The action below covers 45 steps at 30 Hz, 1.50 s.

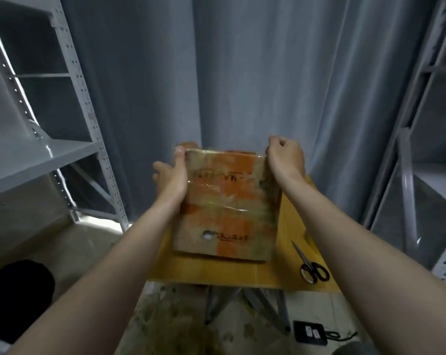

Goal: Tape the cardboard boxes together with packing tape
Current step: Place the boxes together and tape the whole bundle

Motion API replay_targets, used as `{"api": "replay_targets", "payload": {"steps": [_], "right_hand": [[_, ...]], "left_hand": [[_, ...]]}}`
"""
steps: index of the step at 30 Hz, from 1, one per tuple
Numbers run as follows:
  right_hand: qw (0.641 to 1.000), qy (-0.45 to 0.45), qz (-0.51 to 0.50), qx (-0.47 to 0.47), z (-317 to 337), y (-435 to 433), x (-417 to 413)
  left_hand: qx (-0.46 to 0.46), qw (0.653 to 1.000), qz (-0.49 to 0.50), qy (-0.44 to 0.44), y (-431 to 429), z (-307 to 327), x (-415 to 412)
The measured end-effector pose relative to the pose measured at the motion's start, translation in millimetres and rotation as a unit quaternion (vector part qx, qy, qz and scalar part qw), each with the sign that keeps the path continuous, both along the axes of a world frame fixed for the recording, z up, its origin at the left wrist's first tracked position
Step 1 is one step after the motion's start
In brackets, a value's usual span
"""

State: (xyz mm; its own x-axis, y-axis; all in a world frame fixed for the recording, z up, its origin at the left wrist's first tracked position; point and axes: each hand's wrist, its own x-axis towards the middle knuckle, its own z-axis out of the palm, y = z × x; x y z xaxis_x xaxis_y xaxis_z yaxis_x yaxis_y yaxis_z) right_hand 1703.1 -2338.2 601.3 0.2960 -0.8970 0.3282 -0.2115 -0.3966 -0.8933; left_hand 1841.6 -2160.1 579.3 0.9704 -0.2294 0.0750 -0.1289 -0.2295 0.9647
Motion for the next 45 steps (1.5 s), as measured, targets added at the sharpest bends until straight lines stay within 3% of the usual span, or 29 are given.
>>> {"api": "replay_targets", "payload": {"steps": [4,8,14,19,23,26,30,35,45], "right_hand": [[0.999,0.010,0.003,-0.031,-3,9,-9],[0.989,0.114,0.040,-0.085,-11,7,-18],[0.933,0.285,0.102,-0.194,10,8,-6],[0.887,0.419,0.166,-0.100,2,7,3],[0.845,0.488,0.179,-0.124,3,2,2],[0.831,0.505,0.182,-0.145,6,-1,8],[0.847,0.488,0.128,-0.169,5,-15,23],[0.826,0.492,0.064,-0.267,3,-35,46],[0.874,0.463,0.011,-0.145,3,-64,74]], "left_hand": [[-0.016,0.999,-0.005,0.044,10,-9,-10],[0.016,0.997,-0.038,0.064,22,-25,-12],[0.109,0.983,-0.029,-0.145,18,-7,-13],[0.224,0.929,-0.063,-0.289,-10,15,-9],[0.368,0.880,-0.181,-0.241,-43,28,7],[0.452,0.841,-0.215,-0.206,-56,25,9],[0.456,0.844,-0.186,-0.213,-57,22,7],[0.463,0.841,-0.183,-0.213,-60,21,7],[0.464,0.847,-0.147,-0.215,-64,12,23]]}}
